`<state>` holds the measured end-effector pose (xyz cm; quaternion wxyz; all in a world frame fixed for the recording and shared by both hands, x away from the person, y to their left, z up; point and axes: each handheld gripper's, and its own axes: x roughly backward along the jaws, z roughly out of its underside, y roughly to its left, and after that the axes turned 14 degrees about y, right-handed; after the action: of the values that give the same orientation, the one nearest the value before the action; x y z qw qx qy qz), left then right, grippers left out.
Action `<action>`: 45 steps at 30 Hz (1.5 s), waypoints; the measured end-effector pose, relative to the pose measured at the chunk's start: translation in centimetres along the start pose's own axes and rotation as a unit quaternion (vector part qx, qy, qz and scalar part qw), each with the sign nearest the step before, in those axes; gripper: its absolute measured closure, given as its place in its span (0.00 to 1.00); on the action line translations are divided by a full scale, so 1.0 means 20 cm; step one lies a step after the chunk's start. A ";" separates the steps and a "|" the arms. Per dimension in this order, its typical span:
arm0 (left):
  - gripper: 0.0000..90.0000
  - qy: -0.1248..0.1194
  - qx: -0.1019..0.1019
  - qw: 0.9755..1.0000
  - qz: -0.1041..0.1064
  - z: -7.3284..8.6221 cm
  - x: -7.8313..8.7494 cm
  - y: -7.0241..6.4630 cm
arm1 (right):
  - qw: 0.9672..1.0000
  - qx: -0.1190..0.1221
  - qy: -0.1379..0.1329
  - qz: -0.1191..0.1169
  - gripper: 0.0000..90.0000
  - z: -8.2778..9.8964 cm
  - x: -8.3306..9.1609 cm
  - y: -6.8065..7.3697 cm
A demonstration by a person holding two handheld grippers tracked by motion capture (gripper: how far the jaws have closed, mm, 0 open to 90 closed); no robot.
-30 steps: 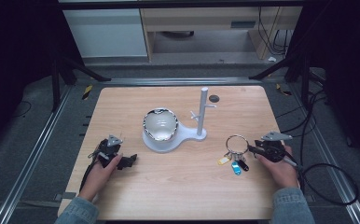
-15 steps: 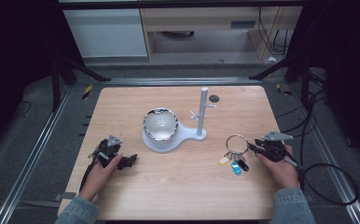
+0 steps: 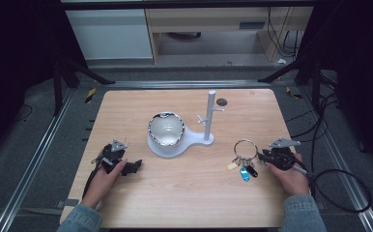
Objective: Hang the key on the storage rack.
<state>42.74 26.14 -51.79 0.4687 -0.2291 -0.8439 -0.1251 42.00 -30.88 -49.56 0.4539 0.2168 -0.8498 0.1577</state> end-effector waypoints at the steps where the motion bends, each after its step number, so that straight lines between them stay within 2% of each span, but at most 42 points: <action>1: 0.00 0.000 0.000 1.000 0.000 0.00 0.00 0.00 | 1.000 -0.002 0.002 -0.001 0.81 0.00 0.00 0.01; 14: 0.00 0.000 0.000 1.000 0.000 0.00 0.00 0.00 | 1.000 -0.024 0.000 -0.010 0.98 0.02 0.01 -0.01; 21: 0.00 0.000 0.000 1.000 0.000 0.00 0.00 0.00 | 1.000 -0.022 -0.003 -0.004 0.99 0.01 0.02 0.01; 26: 0.00 0.000 -0.001 1.000 0.000 0.00 0.00 0.00 | 0.999 -0.020 -0.037 -0.007 0.99 -0.02 0.07 0.04; 34: 0.00 0.000 -0.001 1.000 0.000 0.00 0.00 0.00 | 0.996 -0.022 -0.086 -0.032 0.99 -0.09 0.15 0.10; 45: 0.00 0.000 0.000 1.000 0.000 0.00 0.00 0.00 | 0.993 -0.013 -0.114 -0.039 0.99 -0.17 0.23 0.14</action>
<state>42.72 26.14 -51.79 0.4687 -0.2292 -0.8438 -0.1254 40.60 -27.93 -44.04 0.3630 0.2605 -0.8888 0.1025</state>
